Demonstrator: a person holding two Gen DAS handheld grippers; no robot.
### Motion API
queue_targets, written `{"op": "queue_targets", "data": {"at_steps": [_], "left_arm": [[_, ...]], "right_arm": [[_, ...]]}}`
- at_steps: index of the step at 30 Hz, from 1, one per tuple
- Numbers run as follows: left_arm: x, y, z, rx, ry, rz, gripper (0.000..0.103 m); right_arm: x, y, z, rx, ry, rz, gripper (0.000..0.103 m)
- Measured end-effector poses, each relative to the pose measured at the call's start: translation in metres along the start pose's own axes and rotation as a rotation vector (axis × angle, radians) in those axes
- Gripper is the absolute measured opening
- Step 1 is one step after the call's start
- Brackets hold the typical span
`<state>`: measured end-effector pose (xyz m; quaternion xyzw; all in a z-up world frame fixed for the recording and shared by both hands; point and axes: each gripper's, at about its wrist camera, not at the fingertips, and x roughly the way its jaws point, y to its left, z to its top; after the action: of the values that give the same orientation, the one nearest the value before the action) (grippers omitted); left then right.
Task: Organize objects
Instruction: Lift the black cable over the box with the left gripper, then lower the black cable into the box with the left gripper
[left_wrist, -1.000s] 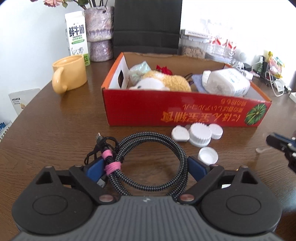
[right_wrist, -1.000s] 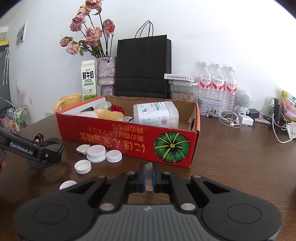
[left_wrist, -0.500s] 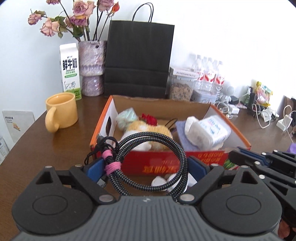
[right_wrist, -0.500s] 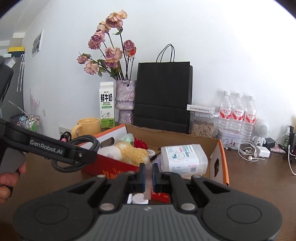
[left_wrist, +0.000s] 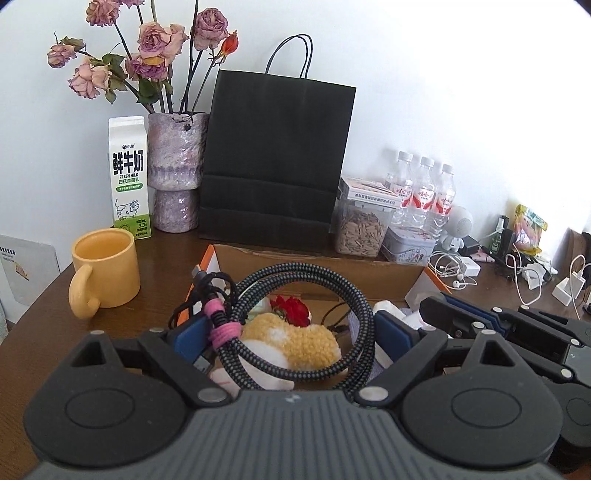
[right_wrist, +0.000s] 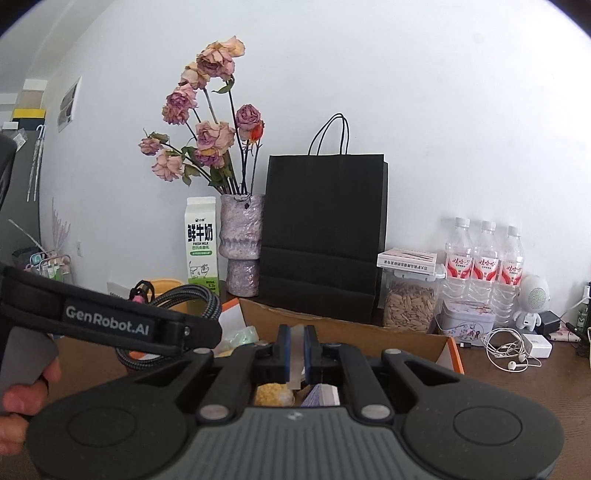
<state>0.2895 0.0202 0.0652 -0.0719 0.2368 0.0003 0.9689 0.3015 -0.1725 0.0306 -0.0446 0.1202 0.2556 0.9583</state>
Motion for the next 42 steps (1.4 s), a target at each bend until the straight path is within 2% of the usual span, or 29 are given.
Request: {"op": "queue_targets", "data": {"at_steps": [7,15,22,25,26,27,28,29,30,31,32,42], "left_arm": [[0.037,0.001,0.014,-0.037,0.001,-0.008,0.094],[0.081,-0.001,0.021,-0.051,0.036,-0.007,0.094],[0.099,-0.005,0.022,-0.032,0.04,0.002,0.095],[0.101,-0.003,0.021,-0.04,0.055,0.004,0.098],[0.1,-0.002,0.021,-0.044,0.049,0.003,0.103],[0.098,-0.001,0.021,-0.047,0.038,-0.003,0.103],[0.096,0.0,0.021,-0.052,0.029,-0.006,0.103],[0.095,0.0,0.022,-0.056,0.025,-0.006,0.103],[0.094,0.001,0.022,-0.059,0.022,-0.002,0.103],[0.093,0.001,0.022,-0.06,0.02,0.005,0.103],[0.094,0.002,0.022,-0.06,0.023,0.01,0.103],[0.092,0.003,0.02,-0.064,0.031,0.018,0.103]], "right_arm": [[0.038,-0.023,0.009,0.06,-0.003,-0.006,0.006],[0.077,-0.047,0.008,0.089,0.037,-0.024,0.006],[0.093,-0.056,0.005,0.078,0.084,-0.046,0.007],[0.094,-0.057,0.003,0.073,0.106,-0.066,0.011],[0.095,-0.056,0.003,0.067,0.114,-0.079,0.017],[0.094,-0.057,0.002,0.069,0.117,-0.092,0.021],[0.094,-0.058,0.002,0.074,0.12,-0.103,0.037],[0.094,-0.06,0.002,0.078,0.125,-0.112,0.061],[0.093,-0.061,0.002,0.082,0.126,-0.124,0.073],[0.092,-0.063,0.002,0.083,0.121,-0.138,0.092],[0.091,-0.064,0.002,0.085,0.118,-0.146,0.101],[0.089,-0.067,0.001,0.092,0.132,-0.156,0.103]]}}
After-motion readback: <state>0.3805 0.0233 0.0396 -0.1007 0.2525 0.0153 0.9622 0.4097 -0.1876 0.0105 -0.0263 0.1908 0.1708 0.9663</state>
